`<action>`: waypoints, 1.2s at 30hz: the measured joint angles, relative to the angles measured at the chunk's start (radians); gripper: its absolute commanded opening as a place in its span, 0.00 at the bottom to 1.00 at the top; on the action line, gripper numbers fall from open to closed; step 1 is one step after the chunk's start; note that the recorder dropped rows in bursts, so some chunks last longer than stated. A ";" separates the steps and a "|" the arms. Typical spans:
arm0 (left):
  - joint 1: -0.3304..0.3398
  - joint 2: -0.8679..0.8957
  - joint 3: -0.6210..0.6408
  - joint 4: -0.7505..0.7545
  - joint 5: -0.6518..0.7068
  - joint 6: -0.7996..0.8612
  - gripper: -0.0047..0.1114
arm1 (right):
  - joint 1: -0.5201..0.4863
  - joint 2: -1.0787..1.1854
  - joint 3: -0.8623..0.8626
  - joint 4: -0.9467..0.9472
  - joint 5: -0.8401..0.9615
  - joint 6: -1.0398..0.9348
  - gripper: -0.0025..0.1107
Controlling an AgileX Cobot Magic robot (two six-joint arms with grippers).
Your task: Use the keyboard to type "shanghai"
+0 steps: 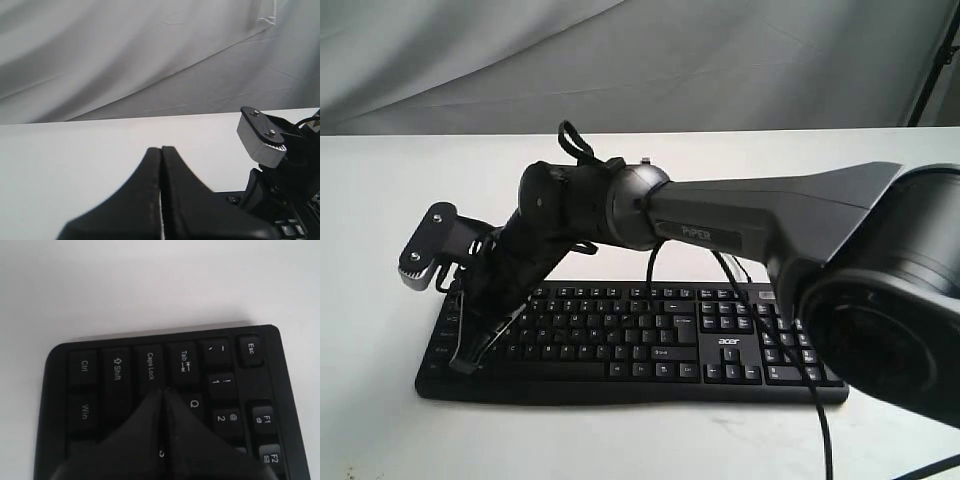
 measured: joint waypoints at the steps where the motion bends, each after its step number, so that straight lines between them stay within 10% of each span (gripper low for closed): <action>1: 0.000 0.000 0.000 0.000 0.000 0.000 0.04 | 0.000 0.000 0.000 0.000 0.000 0.000 0.02; 24: 0.000 0.000 0.000 0.000 0.000 0.000 0.04 | 0.000 -0.071 0.004 -0.084 0.063 0.036 0.02; 36: 0.000 0.000 0.000 0.000 0.000 0.000 0.04 | -0.080 -0.352 0.527 -0.005 -0.127 -0.066 0.02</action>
